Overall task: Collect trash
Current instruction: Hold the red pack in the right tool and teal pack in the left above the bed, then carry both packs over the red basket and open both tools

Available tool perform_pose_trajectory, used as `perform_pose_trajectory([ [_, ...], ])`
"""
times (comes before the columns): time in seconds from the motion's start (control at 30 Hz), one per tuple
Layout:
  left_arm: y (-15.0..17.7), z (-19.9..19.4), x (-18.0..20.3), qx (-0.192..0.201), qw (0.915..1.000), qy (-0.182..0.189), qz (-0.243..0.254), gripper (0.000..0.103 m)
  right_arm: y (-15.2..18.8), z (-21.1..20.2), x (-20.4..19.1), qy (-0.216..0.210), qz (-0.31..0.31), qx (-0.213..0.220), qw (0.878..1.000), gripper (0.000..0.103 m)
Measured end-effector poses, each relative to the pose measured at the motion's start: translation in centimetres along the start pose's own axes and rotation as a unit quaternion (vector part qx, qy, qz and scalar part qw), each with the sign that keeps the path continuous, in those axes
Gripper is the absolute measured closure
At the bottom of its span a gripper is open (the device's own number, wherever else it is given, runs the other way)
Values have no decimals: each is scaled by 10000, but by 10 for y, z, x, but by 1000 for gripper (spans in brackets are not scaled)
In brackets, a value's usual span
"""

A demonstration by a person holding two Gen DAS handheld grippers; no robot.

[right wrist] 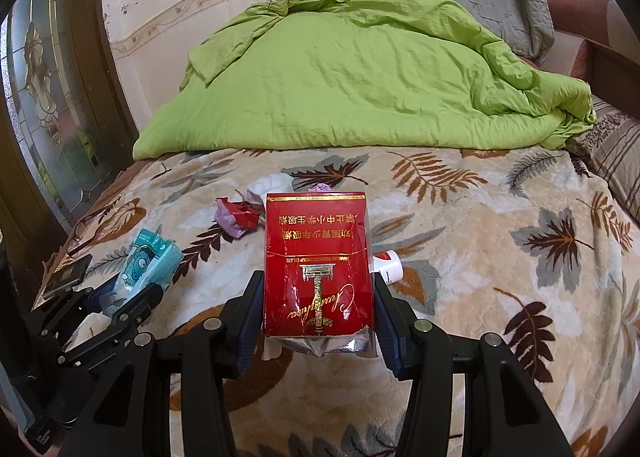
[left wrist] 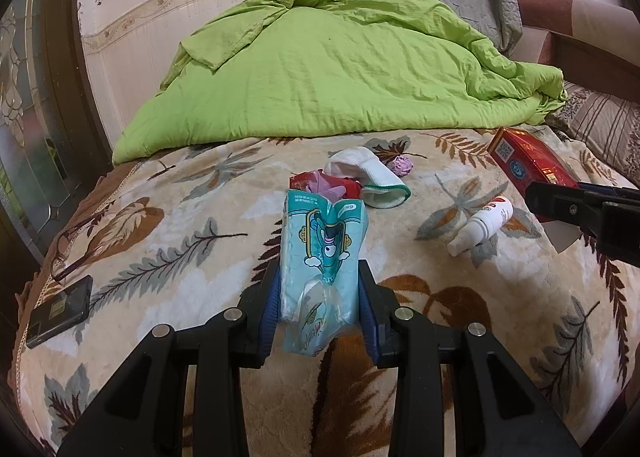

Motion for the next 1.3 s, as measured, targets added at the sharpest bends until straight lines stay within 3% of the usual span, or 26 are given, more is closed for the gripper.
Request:
perform_pose_trajectory([
  [0.47,3,-6,8,24,9999,102,-2,69,6,-8,2,-7,130,14,9999,49],
  [0.87,4,-29,35,107,9978,652,-3,69,21,-49,29,-177,764,53,9969,48],
  [1.1,-8,-69,92,395,9889,1408,243,69,35,-115,81,-162,1188,188,9926,48],
  [1.3,-21,-116,176,644,9679,2329,691,69,70,-191,165,407,1737,320,9834,48],
])
Point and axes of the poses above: each gripper's, at about its wrist camera, not at the fingertips, and z roughly the way its jaws point, x to its right, y to its underside, the point moved 8 cm from there along z, roughly the way its jaws point, and after that the axes turned 9 degrees about z, right-handed, at the moved point
